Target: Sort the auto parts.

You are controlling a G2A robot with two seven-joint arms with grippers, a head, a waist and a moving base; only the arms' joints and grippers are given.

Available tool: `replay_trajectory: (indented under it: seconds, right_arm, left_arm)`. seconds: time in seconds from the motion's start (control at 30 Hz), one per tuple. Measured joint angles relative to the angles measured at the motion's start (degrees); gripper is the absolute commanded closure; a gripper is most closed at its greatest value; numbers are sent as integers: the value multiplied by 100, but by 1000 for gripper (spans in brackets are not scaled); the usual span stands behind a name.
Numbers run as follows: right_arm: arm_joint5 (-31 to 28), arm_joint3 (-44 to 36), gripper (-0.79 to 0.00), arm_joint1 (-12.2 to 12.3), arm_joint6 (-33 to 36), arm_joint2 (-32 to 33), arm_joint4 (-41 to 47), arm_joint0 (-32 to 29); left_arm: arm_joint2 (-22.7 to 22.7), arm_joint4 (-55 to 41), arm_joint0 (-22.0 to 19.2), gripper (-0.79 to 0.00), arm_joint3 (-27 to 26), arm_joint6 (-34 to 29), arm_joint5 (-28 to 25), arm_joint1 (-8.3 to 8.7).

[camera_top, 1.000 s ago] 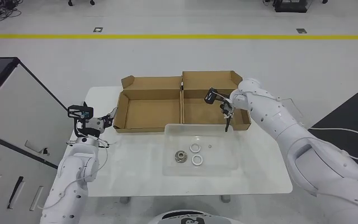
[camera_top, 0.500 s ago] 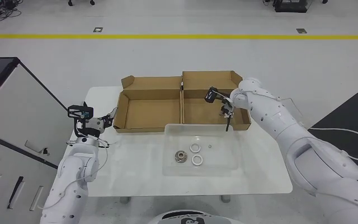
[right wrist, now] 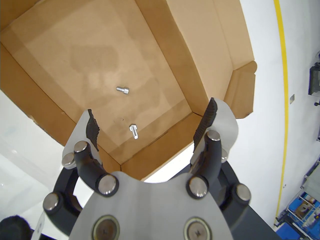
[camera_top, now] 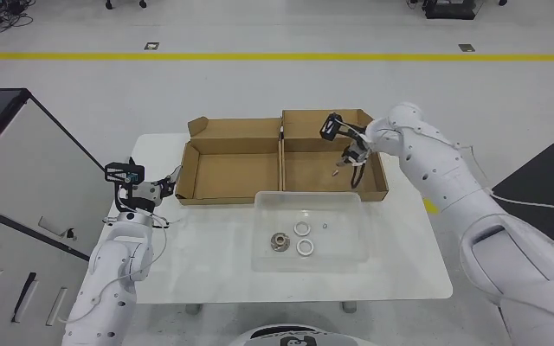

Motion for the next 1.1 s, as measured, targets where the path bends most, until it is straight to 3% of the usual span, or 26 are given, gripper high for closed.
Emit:
replay_trajectory:
  seconds: [0.3, 0.63, 1.1]
  right_arm:
    - [-324, -2165, -785, 636, 1082, 1390, 685, -1047]
    - [261, -4327, -785, 1289, 1713, 2240, 1404, -2318]
    - [286, -4417, -785, 1338, 1717, 2248, 1444, -2383]
  left_arm:
    - [0, 0, 0, -785, 0, 0, 0, 0]
    - [0, 0, 0, -785, 0, 0, 0, 0]
    - [0, 0, 0, -785, 0, 0, 0, 0]
